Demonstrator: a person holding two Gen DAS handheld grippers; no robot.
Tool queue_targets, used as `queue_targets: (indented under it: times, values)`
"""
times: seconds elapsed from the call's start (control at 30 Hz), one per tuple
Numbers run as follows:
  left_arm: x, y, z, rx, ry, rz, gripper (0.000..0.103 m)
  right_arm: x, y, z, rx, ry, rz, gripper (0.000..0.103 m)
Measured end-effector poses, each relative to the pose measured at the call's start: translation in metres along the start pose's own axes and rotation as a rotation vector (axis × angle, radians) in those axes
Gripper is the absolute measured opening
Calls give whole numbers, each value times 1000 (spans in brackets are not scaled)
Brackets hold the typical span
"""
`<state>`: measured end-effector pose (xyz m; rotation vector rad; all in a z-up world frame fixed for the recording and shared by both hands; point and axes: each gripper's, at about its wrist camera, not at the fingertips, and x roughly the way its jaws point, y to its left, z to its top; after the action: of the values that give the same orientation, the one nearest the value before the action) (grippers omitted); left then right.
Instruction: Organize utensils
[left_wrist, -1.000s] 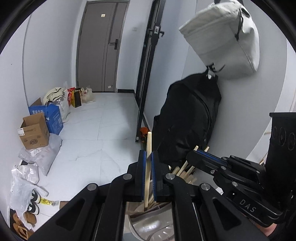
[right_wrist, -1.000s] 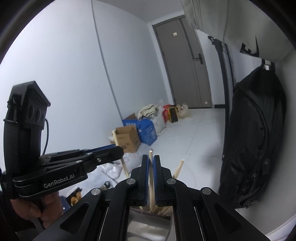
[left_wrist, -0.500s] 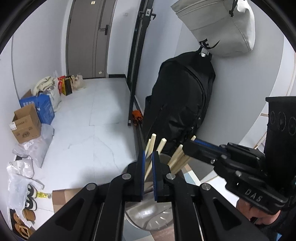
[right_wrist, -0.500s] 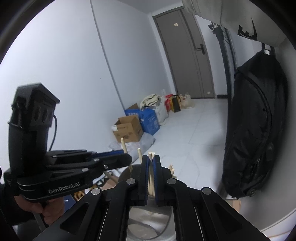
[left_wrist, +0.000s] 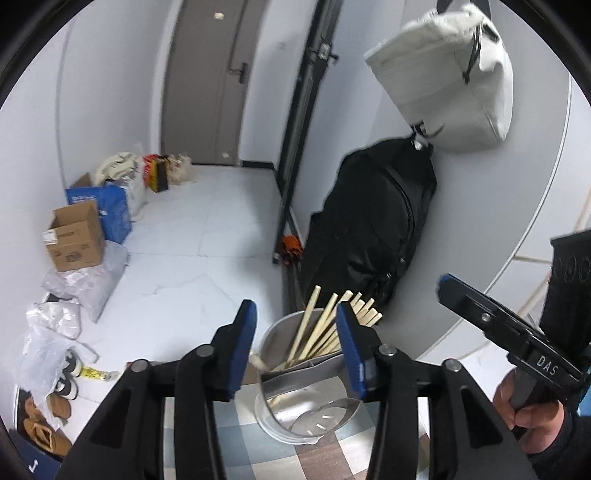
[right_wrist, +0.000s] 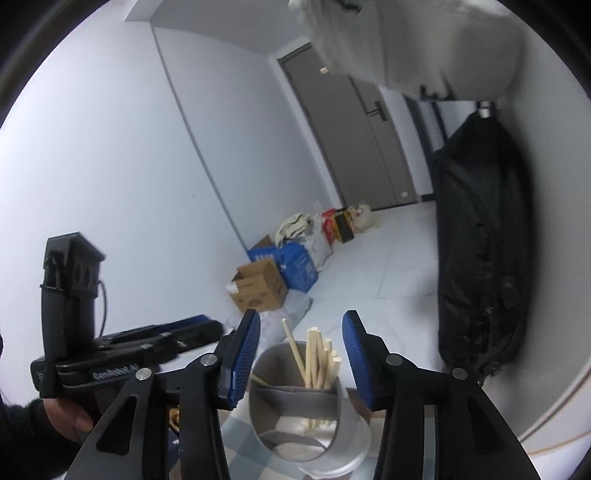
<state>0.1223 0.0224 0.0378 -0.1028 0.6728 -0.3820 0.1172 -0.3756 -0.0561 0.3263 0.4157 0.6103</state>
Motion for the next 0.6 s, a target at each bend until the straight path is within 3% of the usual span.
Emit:
queue_targets:
  times: [0.07,0.13,0.33,0.47,0.6]
  values:
    - [-13,0,-2,-34,-33,36,58,-11,0,-1,7,-10,-7,57]
    - [-19,1,-3,-50,-50,62,66,-20,2,-2,9,-18,-13,61]
    - [-48,-11,-12,-61,-109,146,68,-50,21,-8,-11,-50,-6,73]
    - [-65,-17,-18,-76,-153,171,76,-70,39,-13,-44,-73,3,82]
    - [-80,-23,-24,-69,-177,177,77,-89,51,-20,-61,-93,4,89]
